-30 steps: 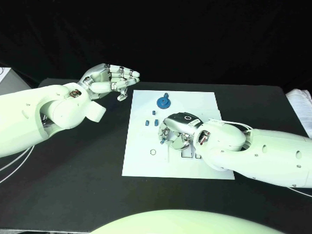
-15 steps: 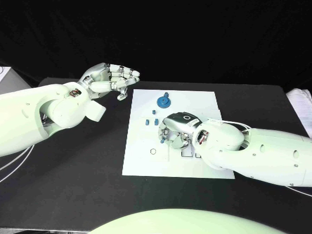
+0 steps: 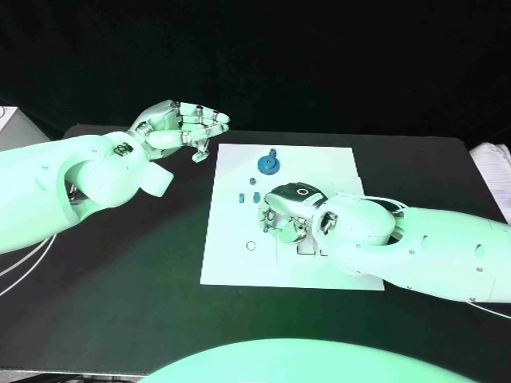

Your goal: Assemble the parts on the task board

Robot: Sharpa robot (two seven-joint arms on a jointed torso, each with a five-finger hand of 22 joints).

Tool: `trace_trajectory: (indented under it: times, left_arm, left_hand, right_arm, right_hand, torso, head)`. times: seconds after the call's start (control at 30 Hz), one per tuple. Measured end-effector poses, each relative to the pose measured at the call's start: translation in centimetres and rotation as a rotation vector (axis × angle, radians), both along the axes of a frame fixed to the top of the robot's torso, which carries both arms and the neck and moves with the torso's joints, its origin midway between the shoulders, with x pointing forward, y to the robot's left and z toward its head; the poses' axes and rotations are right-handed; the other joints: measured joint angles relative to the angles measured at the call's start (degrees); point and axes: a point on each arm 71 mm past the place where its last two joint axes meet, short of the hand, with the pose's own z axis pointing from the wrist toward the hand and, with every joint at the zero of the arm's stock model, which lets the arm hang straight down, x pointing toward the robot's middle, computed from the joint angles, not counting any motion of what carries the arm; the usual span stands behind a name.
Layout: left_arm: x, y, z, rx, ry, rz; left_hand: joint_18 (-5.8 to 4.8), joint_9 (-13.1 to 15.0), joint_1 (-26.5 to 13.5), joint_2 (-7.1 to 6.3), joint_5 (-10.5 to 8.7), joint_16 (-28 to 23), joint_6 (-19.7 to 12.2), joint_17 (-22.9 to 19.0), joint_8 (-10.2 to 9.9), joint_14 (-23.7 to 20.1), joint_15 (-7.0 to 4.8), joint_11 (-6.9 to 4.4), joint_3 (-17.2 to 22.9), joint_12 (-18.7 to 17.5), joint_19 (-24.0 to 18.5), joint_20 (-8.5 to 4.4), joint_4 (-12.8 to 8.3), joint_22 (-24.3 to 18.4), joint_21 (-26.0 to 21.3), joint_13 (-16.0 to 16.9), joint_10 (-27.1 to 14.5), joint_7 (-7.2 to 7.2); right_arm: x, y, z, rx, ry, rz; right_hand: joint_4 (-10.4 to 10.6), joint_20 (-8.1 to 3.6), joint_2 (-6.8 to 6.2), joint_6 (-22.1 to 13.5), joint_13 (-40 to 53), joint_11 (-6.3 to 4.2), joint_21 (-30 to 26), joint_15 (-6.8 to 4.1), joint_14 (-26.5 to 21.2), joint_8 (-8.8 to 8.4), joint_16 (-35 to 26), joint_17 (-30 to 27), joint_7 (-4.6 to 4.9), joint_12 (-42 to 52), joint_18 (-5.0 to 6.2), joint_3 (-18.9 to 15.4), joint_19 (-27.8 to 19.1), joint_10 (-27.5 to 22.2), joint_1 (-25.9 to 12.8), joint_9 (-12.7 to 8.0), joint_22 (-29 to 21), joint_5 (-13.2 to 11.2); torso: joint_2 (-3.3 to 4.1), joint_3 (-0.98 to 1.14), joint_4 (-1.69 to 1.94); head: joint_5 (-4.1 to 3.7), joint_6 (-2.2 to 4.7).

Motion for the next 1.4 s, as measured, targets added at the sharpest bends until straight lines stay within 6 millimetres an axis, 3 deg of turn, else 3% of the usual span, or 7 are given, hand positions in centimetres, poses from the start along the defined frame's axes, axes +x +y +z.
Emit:
trace_trajectory:
  times: [0.27,0.4,0.53,0.67,1.13,1.33,1.4]
  left_arm:
    - [0.0,0.0,0.0,0.000,0.001,-0.001]
    - [0.0,0.0,0.0,0.001,0.002,-0.001]
    - [0.0,0.0,0.0,0.001,0.003,-0.001]
    - [0.0,0.0,0.0,0.002,0.005,-0.001]
    - [0.0,0.1,-0.1,0.005,0.010,-0.002]
    - [0.0,0.1,-0.1,0.006,0.012,-0.002]
    - [0.0,0.1,-0.1,0.006,0.012,-0.002]
  left_hand:
    - [0.00,0.0,0.0,0.00,0.00,0.0,0.0,0.0,0.0,0.0,0.00,0.00,0.0,0.0,0.0,0.00,0.0,0.0,0.0,0.0,0.0,0.00]
    - [0.00,0.0,0.0,0.00,0.00,0.0,0.0,0.0,0.0,0.0,0.00,0.00,0.0,0.0,0.0,0.00,0.0,0.0,0.0,0.0,-0.4,0.00]
    - [0.00,0.0,0.0,0.00,0.00,0.0,0.0,0.0,0.3,0.0,0.00,0.00,0.0,0.0,0.0,0.00,0.0,-0.3,0.0,0.0,-0.4,0.00]
    - [0.00,0.0,0.0,0.00,0.00,0.0,0.0,0.0,0.3,0.0,0.00,0.13,0.2,0.0,-0.2,0.22,-0.2,-0.6,-0.4,-0.1,-0.5,0.00]
    - [0.00,0.0,0.0,0.00,0.00,0.0,0.0,0.0,0.3,-0.2,0.22,0.00,0.2,0.0,-0.2,0.22,-0.2,-0.6,-0.4,-0.1,-0.8,0.00]
    - [0.00,0.0,0.0,0.00,0.00,0.0,0.0,0.0,0.3,-0.2,0.22,0.00,0.2,0.0,-0.2,0.22,-0.2,-0.6,-0.4,-0.1,-0.8,0.00]
    - [0.00,0.0,0.0,0.00,0.00,0.0,0.0,0.0,0.3,-0.2,0.22,0.00,0.2,0.0,-0.2,0.22,-0.2,-0.6,-0.4,-0.1,-0.8,0.00]
  right_arm:
    - [-0.1,0.1,-0.2,-0.001,0.002,0.005]
    - [0.0,0.0,-0.3,0.004,0.005,0.006]
    - [0.0,-0.2,-0.4,0.011,0.008,0.006]
    - [-0.2,-0.2,-0.4,0.021,0.012,0.008]
    - [-0.6,-1.2,0.1,0.071,-0.006,-0.003]
    - [-0.7,-3.1,1.4,0.096,-0.022,-0.030]
    - [-0.2,-4.3,2.1,0.099,-0.031,-0.057]
  right_hand:
    - [0.3,0.00,0.41,-1.5,0.4,-0.56,-1.2,0.03,0.0,-0.56,0.0,-0.8,0.79,-1.1,0.00,-0.4,0.0,-0.6,-0.7,0.1,0.0,0.7]
    - [1.0,0.66,-0.04,-3.0,0.4,-1.16,-3.3,0.90,0.0,-1.58,-0.2,-1.4,1.38,-2.3,0.00,-1.2,-0.4,-1.5,-2.7,0.0,0.0,1.4]
    - [1.2,1.68,-1.34,-4.2,-1.0,-0.05,-6.9,1.86,0.0,-2.27,-1.9,-3.7,1.77,-3.1,0.00,-1.3,-1.9,-5.6,-3.7,-0.2,-1.5,1.1]
    - [1.2,2.29,-2.50,-5.4,-2.1,0.58,-9.6,2.15,0.1,-2.98,-2.9,-5.4,2.10,-3.3,0.90,-1.3,-3.1,-8.7,-3.5,-0.5,-3.6,1.1]
    - [1.0,3.06,-3.41,-8.4,-3.3,1.66,-15.7,3.33,-2.0,-4.88,-4.7,-9.8,2.24,-1.0,1.79,-4.5,-6.0,-15.8,-2.6,-1.0,-8.3,1.1]
    - [1.4,2.98,-3.13,-8.8,-3.3,1.64,-15.2,3.37,-2.4,-4.88,-4.3,-9.5,2.22,1.2,1.79,-5.8,-6.0,-16.2,-2.3,-1.1,-7.6,1.1]
    - [1.4,2.78,-2.95,-8.8,-3.0,1.14,-13.3,2.96,-1.7,-4.88,-3.0,-8.2,2.22,2.8,1.78,-5.8,-4.8,-15.4,-2.1,-1.1,-6.1,1.4]
  torso:
    - [-0.03,0.00,-0.02]
    - [-0.04,0.01,-0.04]
    - [-0.05,0.01,-0.04]
    - [-0.05,0.03,-0.04]
    - [-0.07,0.08,-0.04]
    - [-0.10,0.04,-0.04]
    - [-0.14,0.02,-0.05]
  head:
    - [-0.04,0.01]
    - [-0.07,0.05]
    - [-0.09,0.15]
    - [-0.12,0.26]
    - [-0.26,0.48]
    - [-0.68,0.86]
    - [-0.89,1.07]
